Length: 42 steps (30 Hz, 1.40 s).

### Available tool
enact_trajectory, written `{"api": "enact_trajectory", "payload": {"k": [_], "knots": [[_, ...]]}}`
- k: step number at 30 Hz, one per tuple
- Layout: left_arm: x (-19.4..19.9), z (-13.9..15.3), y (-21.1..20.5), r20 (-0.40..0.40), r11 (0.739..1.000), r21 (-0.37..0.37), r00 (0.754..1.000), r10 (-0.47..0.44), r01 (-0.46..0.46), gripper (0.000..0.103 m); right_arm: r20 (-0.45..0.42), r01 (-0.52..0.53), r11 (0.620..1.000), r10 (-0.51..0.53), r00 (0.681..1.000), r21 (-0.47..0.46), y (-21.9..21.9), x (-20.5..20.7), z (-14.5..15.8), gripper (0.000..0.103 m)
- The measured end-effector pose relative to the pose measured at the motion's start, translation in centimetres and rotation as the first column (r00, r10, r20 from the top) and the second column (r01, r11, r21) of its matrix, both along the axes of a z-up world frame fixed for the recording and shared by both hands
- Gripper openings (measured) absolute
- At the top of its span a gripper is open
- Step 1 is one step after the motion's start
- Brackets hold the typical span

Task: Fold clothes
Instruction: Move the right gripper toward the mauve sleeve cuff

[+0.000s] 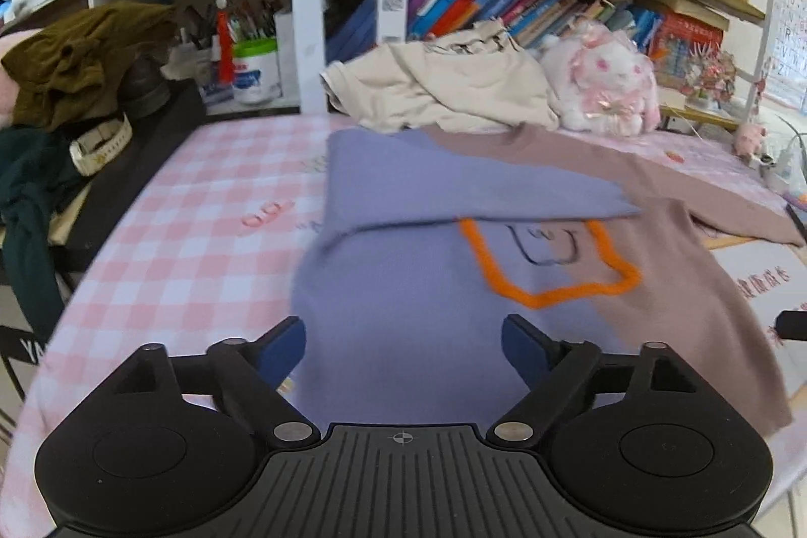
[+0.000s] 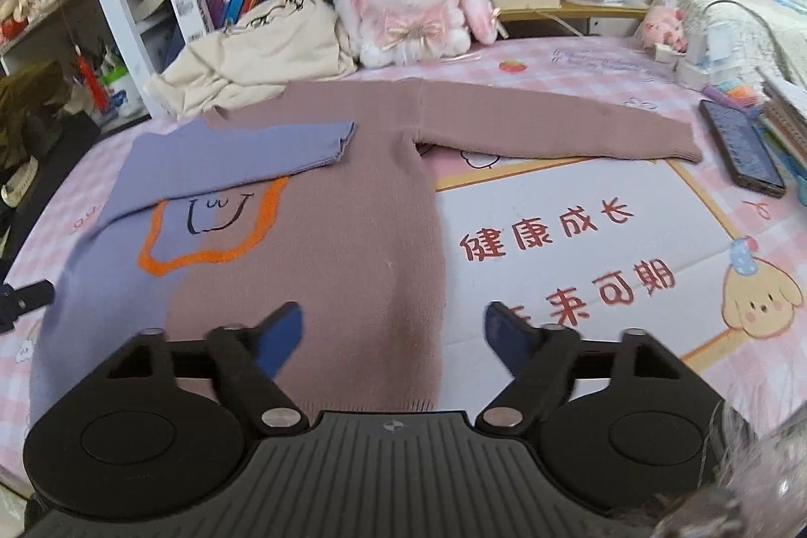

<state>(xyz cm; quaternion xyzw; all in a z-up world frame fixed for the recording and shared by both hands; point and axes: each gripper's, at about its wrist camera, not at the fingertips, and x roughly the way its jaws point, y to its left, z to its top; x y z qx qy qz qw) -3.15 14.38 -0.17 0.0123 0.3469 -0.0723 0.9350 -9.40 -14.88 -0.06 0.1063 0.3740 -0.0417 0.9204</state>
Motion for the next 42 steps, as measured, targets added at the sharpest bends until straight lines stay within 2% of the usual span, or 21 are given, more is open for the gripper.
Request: {"api": "enact_trajectory", "payload": {"k": [2, 6, 8, 13, 21, 28, 35, 42], "knots": [[-0.7, -0.5, -1.2, -0.033, 1.000, -0.004, 0.999, 0.016, -0.016, 0.095, -0.015, 0.010, 1.000, -0.010, 1.000, -0.006, 0.3, -0.6, -0.4, 0.087], [-1.1, -1.2, -3.5, -0.058, 0.996, 0.045, 0.995, -0.080, 0.082, 0.095, -0.034, 0.032, 0.999, -0.033, 0.999, -0.019, -0.1, -1.4, -0.7, 0.087], [-1.1, -1.1, -4.0, -0.048, 0.995, 0.058, 0.996, -0.080, 0.083, 0.095, -0.040, 0.044, 0.999, -0.045, 0.998, -0.025, -0.5, -1.7, -0.8, 0.088], [-1.1, -1.3, -4.3, -0.057, 0.997, 0.020, 0.996, -0.072, 0.074, 0.095, -0.055, 0.072, 0.997, -0.074, 0.996, -0.041, -1.2, -2.6, -1.0, 0.090], [-1.0, -1.4, -5.7, -0.067, 0.999, 0.011, 0.997, -0.045, 0.046, 0.095, -0.051, 0.061, 0.998, -0.062, 0.997, -0.030, -3.1, -2.0, -1.3, 0.090], [-0.5, -1.0, -8.4, -0.058, 0.999, 0.027, 0.998, 0.023, -0.022, 0.095, -0.036, 0.034, 0.999, -0.034, 0.999, -0.002, -7.1, 0.3, -1.4, 0.090], [0.3, -0.6, -13.0, -0.056, 0.994, 0.044, 0.994, 0.098, -0.096, 0.095, -0.027, -0.015, 1.000, 0.016, 1.000, 0.027, -12.6, 3.3, -1.5, 0.090], [-0.2, -0.7, -16.4, -0.045, 0.973, 0.005, 0.972, 0.231, -0.231, 0.095, -0.035, -0.029, 0.998, 0.032, 0.999, 0.063, -18.6, 5.8, -1.8, 0.089]]}}
